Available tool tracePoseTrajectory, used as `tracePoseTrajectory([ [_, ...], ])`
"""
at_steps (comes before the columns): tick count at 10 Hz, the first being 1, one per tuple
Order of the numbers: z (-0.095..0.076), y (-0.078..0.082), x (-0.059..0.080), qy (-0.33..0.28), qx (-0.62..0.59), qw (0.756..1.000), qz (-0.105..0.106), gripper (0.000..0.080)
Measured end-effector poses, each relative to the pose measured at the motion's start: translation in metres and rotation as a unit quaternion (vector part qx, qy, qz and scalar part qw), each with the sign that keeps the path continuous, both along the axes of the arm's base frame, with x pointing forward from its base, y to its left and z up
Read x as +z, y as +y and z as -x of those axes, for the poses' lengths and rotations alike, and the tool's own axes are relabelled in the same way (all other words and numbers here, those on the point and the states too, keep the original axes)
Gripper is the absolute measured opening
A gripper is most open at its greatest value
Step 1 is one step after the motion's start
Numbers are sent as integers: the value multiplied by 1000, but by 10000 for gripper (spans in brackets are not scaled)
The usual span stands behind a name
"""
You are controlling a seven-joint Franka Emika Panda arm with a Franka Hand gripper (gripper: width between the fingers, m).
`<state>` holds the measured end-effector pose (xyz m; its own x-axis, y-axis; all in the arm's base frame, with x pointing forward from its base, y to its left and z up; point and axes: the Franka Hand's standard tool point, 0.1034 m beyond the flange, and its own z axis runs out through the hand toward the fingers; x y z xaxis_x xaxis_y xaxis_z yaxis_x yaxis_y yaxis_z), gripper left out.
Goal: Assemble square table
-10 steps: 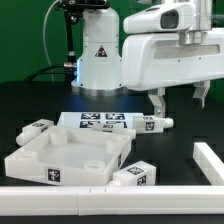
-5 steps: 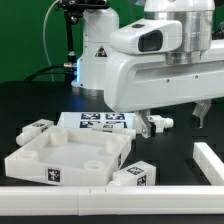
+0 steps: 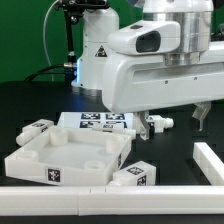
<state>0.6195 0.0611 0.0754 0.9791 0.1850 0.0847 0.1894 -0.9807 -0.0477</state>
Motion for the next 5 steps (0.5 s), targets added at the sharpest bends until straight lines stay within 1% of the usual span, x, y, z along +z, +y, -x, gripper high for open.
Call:
tracePoseTrajectory([
  [1, -1, -12, -7, -1, 3, 1000, -10, 650],
  [2, -3, -20, -6, 12, 8, 1000, -18, 650],
  [3, -5, -17, -5, 8, 4, 1000, -18, 650],
  [5, -5, -17, -6, 9, 5, 1000, -18, 650],
])
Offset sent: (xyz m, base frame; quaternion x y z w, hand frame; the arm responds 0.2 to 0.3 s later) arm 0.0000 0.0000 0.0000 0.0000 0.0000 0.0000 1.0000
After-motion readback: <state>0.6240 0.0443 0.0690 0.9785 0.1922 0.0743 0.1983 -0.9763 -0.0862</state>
